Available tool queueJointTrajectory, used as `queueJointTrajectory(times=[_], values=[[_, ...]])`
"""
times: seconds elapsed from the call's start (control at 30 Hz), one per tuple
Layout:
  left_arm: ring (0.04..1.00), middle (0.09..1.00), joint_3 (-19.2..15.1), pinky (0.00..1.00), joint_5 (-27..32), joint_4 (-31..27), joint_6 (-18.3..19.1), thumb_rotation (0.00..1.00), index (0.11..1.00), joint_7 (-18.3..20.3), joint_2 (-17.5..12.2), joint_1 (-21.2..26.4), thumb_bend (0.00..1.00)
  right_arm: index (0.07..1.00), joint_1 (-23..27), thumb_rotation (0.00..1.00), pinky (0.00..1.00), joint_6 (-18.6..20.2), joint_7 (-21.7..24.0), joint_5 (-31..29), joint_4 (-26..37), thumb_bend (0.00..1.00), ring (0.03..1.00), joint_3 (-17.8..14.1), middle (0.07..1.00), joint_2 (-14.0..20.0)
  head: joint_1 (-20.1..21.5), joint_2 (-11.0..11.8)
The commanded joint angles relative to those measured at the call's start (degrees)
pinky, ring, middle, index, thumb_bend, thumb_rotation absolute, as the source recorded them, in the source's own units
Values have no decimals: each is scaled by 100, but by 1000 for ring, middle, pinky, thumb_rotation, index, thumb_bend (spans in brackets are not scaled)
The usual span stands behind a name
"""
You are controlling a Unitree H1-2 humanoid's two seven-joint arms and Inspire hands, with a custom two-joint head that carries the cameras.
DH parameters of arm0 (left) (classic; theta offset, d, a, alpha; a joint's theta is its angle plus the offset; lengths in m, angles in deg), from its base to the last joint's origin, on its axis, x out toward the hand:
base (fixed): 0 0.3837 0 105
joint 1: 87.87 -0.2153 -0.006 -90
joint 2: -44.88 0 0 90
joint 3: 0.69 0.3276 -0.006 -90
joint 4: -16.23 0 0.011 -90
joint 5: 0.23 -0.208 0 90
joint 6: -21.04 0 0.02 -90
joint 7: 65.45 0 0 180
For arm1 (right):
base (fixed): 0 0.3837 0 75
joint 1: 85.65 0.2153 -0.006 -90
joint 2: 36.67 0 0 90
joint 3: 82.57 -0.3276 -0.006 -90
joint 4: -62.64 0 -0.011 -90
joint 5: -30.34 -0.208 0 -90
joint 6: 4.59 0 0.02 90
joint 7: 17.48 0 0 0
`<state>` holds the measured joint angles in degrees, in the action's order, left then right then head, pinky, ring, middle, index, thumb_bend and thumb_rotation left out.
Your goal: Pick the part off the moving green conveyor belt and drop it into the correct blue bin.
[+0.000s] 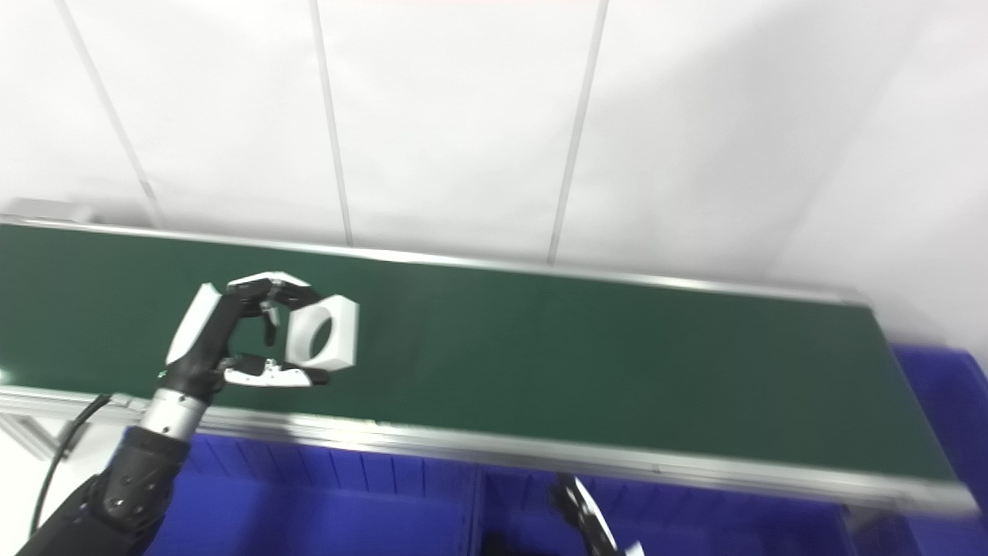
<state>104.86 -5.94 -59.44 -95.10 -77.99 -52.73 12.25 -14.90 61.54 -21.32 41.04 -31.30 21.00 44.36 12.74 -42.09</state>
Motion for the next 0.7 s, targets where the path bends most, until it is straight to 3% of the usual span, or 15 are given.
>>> queueJointTrajectory(times=[0.0,0.17,0.3,0.33,0.4,0.43,0.47,0.53,0.67], values=[[429,527,-10,373,194,-226,-79,0,487,152,36,-56,496,938,54,386,855,-299,-144,81,137,889,877,-21,899,-41,2,-21],[410,527,191,365,57,-476,-79,0,488,216,195,-550,495,942,43,423,848,-297,-207,215,182,890,882,-64,904,-122,104,-186],[395,530,217,320,183,-657,-79,0,484,479,310,-894,494,945,41,428,864,-274,-168,235,205,889,885,-106,907,-158,89,-214],[393,530,269,312,-52,-671,-79,0,485,365,307,-978,494,945,49,429,863,-284,-170,230,193,889,884,-103,907,-156,73,-230],[428,509,360,184,-303,-690,-79,0,480,279,291,-1096,499,945,57,427,864,-295,-171,215,178,883,886,-102,906,-157,64,-231],[225,502,399,116,-328,-695,-79,0,479,291,281,-1133,509,944,58,428,860,-296,-172,207,174,884,881,-103,905,-159,64,-231],[240,501,404,130,-166,-659,-79,0,480,452,306,-1199,508,943,63,426,858,-296,-173,199,176,885,880,-104,905,-162,40,-227],[413,502,453,241,-39,-584,-79,0,480,592,322,-1288,501,940,70,414,852,-297,-169,177,173,887,879,-104,904,-161,16,-222],[411,525,681,364,-317,-424,-79,0,492,574,241,-1388,495,939,75,411,853,-297,-173,178,168,892,875,-117,902,-154,-43,-239]])
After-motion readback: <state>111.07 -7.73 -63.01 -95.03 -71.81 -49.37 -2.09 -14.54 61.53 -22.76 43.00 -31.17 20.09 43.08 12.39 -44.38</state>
